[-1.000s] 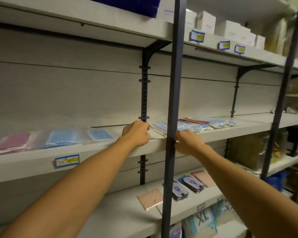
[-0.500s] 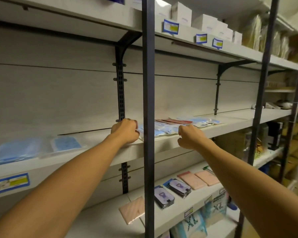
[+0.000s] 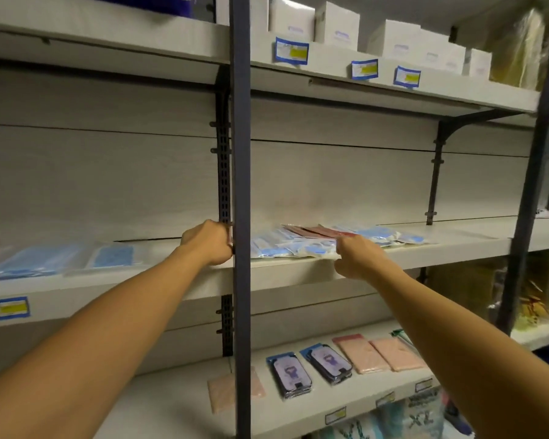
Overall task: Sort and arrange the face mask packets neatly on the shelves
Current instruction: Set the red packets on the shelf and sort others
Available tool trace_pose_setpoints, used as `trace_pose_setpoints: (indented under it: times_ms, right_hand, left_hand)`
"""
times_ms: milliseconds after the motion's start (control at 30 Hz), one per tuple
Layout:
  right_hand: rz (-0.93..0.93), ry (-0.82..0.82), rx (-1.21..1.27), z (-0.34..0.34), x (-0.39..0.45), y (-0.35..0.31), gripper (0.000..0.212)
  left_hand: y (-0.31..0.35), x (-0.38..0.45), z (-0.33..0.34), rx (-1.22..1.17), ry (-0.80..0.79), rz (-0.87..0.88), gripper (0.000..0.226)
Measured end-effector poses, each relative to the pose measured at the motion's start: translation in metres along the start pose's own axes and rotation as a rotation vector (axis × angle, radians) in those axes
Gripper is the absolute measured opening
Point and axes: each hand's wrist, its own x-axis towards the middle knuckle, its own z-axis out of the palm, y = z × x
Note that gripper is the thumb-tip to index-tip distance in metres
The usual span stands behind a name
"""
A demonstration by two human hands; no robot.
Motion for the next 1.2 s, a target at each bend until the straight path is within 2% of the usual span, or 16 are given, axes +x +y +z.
trace_pose_setpoints:
  times_ms: [133,200,267,400,467,667,800,900,1200]
  right_hand:
    - [-0.050,0.002,0.059,0.004,-0.001,0.029,0.022]
    - [-0.067,-0.010,0.057,0.006,-0.004,0.042,0.024]
    - [-0.089,-0.018,0.046,0.009,-0.007,0.054,0.025]
    - [-0.136,-0.021,0.074,0.013,-0.009,0.075,0.023]
    - [-0.150,-0.020,0.077,0.013,-0.010,0.083,0.021]
    - [-0.163,-0.007,0.078,0.010,0.001,0.102,0.008]
    - [-0.189,0.009,0.065,0.009,0.014,0.109,0.010]
    - [-0.196,0.029,0.086,0.011,0.030,0.120,0.022]
    - [-0.197,0.066,0.059,0.015,0.100,0.172,0.030]
  left_hand:
    - [0.016,-0.019,-0.007,0.105,-0.019,-0.084,0.006]
    - [0.025,-0.028,-0.009,0.152,-0.020,-0.127,0.014]
    - [0.035,-0.037,-0.013,0.222,-0.028,-0.166,0.013]
    - [0.060,-0.052,-0.020,0.366,-0.122,-0.189,0.021]
    - [0.073,-0.056,-0.024,0.364,-0.133,-0.181,0.016]
    - [0.125,-0.045,-0.028,0.257,-0.072,-0.090,0.021]
    - [0.145,-0.022,-0.026,0.234,-0.024,-0.039,0.019]
    - [0.154,0.000,-0.014,0.226,-0.019,-0.023,0.017]
    - [0.185,0.072,0.020,0.162,0.024,-0.010,0.017]
